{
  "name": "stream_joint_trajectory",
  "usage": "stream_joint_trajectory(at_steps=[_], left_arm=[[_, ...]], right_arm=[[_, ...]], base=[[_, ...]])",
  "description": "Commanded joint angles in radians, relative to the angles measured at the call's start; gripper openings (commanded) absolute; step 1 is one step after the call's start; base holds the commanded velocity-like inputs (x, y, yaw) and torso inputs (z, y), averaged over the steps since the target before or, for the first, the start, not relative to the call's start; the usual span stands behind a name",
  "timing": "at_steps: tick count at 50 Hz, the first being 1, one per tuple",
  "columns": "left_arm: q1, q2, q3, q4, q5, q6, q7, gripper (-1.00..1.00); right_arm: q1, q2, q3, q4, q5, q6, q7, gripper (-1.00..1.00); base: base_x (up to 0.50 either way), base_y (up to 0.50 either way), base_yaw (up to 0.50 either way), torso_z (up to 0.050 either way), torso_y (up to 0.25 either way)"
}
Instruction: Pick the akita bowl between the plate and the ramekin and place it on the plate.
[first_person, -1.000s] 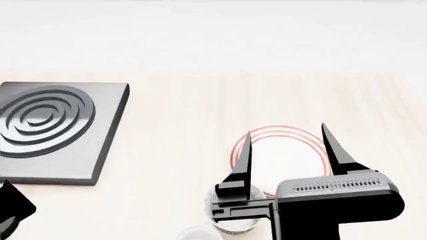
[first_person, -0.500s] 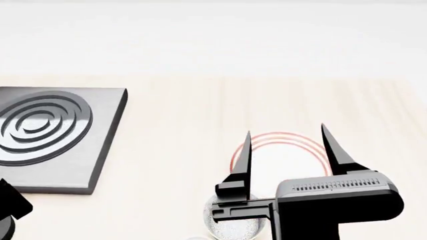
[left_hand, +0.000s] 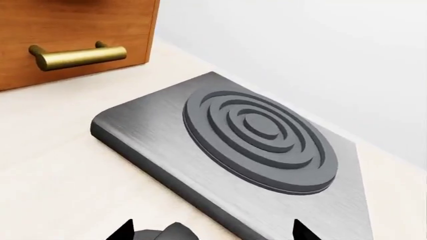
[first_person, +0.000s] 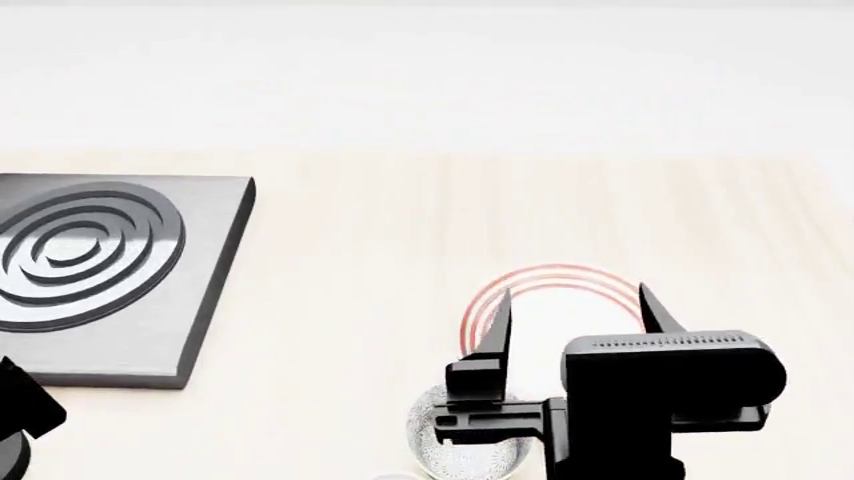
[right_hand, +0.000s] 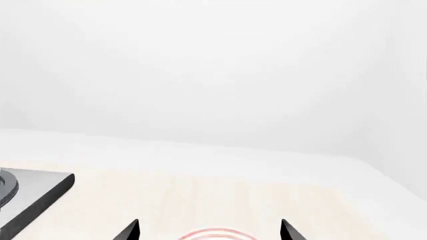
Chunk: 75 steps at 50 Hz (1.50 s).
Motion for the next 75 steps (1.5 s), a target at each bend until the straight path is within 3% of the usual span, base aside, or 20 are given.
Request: stream_joint_trajectory(at_steps=[1, 9, 11, 14, 16, 39, 64, 75], left_arm=[[0.004, 0.001, 0.008, -0.004, -0.02, 0.001, -0.002, 1.0], [0.005, 0.0, 0.009, -0.006, -0.023, 0.004, -0.002, 1.0], [0.005, 0.0, 0.01, -0.005, -0.023, 0.004, -0.003, 1.0], [0.004, 0.0, 0.011, -0.007, -0.023, 0.006, -0.004, 1.0], [0.002, 0.0, 0.012, -0.012, -0.022, 0.009, -0.002, 1.0], [0.007, -0.004, 0.018, -0.005, -0.028, 0.008, -0.01, 1.0], [0.005, -0.008, 0.023, -0.013, -0.035, 0.012, -0.013, 1.0], [0.006, -0.01, 0.026, -0.012, -0.038, 0.012, -0.016, 1.0]], right_arm=[[0.036, -0.016, 0.013, 0.039, 0.046, 0.12, 0.011, 1.0], [0.055, -0.009, -0.019, 0.075, 0.04, 0.136, 0.006, 1.0], [0.065, -0.025, 0.013, 0.081, 0.081, 0.203, 0.007, 1.0], [0.058, -0.008, -0.016, 0.092, 0.052, 0.155, 0.003, 1.0], [0.054, -0.06, 0.065, 0.096, 0.113, 0.188, 0.015, 1.0], [0.096, -0.112, 0.192, 0.174, 0.263, 0.372, 0.034, 1.0], [0.188, -0.086, 0.145, 0.245, 0.287, 0.527, 0.081, 1.0], [0.198, -0.091, 0.154, 0.288, 0.3, 0.52, 0.075, 1.0]], base=[[0.0, 0.0, 0.0, 0.0, 0.0], [0.0, 0.0, 0.0, 0.0, 0.0], [0.0, 0.0, 0.0, 0.0, 0.0], [0.0, 0.0, 0.0, 0.0, 0.0], [0.0, 0.0, 0.0, 0.0, 0.0], [0.0, 0.0, 0.0, 0.0, 0.0], [0.0, 0.0, 0.0, 0.0, 0.0], [0.0, 0.0, 0.0, 0.0, 0.0]])
